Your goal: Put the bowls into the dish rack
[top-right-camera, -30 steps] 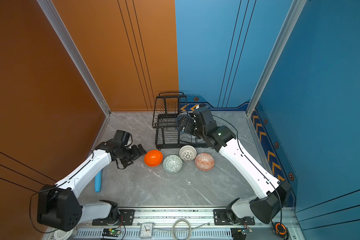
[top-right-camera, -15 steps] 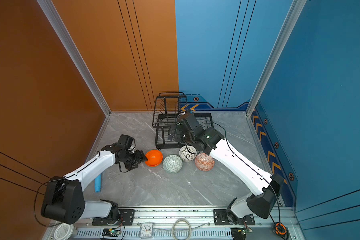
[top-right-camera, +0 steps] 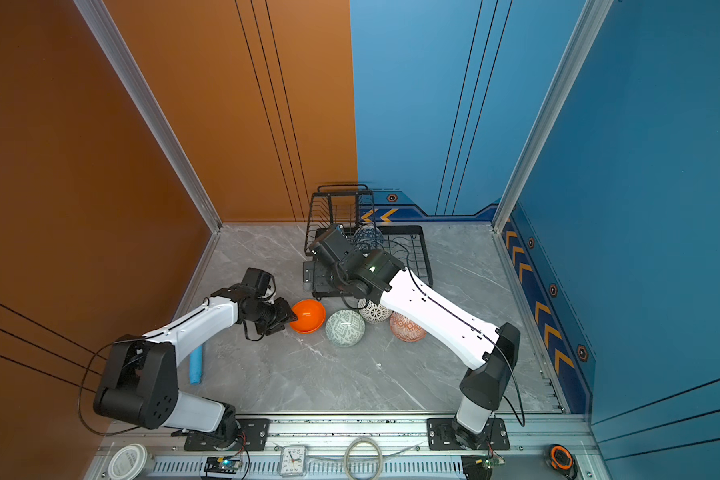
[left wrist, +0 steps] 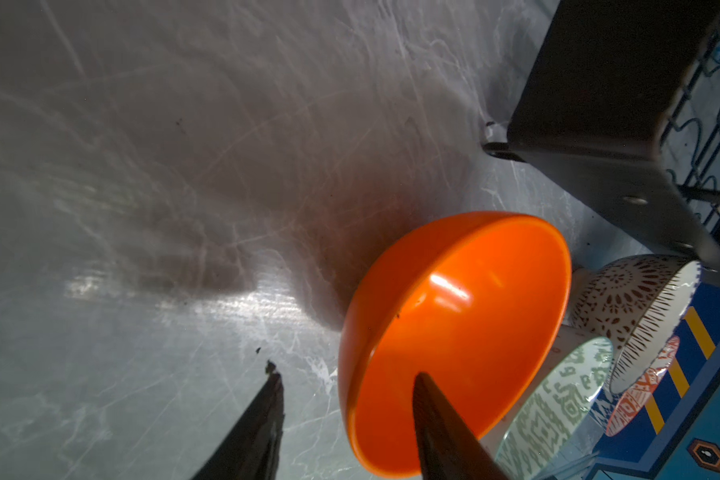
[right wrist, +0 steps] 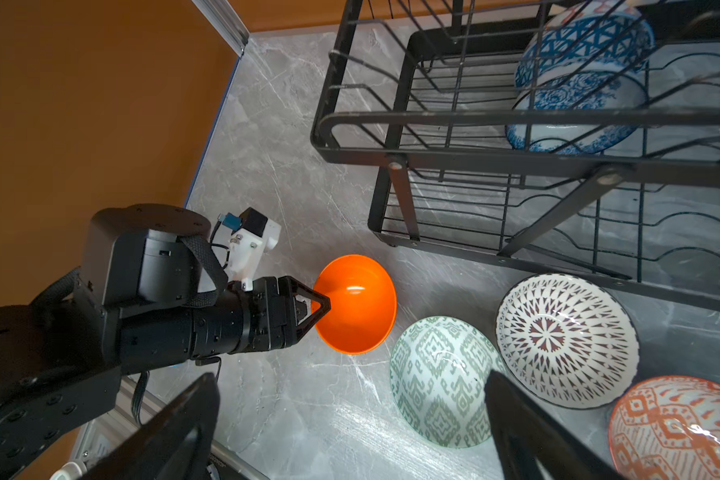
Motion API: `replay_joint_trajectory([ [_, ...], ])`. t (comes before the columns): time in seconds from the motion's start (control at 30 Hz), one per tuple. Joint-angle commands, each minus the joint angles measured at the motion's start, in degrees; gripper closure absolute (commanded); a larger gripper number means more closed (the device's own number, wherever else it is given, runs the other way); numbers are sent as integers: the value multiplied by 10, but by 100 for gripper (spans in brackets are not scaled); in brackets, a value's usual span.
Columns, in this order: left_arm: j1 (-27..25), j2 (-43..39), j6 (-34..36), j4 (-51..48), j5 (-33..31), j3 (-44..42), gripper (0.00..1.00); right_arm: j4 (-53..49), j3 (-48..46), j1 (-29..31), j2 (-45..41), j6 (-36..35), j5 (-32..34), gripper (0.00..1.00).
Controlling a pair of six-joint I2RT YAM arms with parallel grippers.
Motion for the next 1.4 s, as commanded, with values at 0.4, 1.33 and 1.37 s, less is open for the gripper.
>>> replay_joint_trajectory([
  [0.4,-11,27,18,14,9,10,66,-79,-6,34,5,-21,44,0],
  [1.33,23,-2,41,20,7,24,100,-78,27,-14,16,55,17,0],
  [1.37,29,-11,40,20,6,25,100,-76,28,-14,16,59,17,0],
])
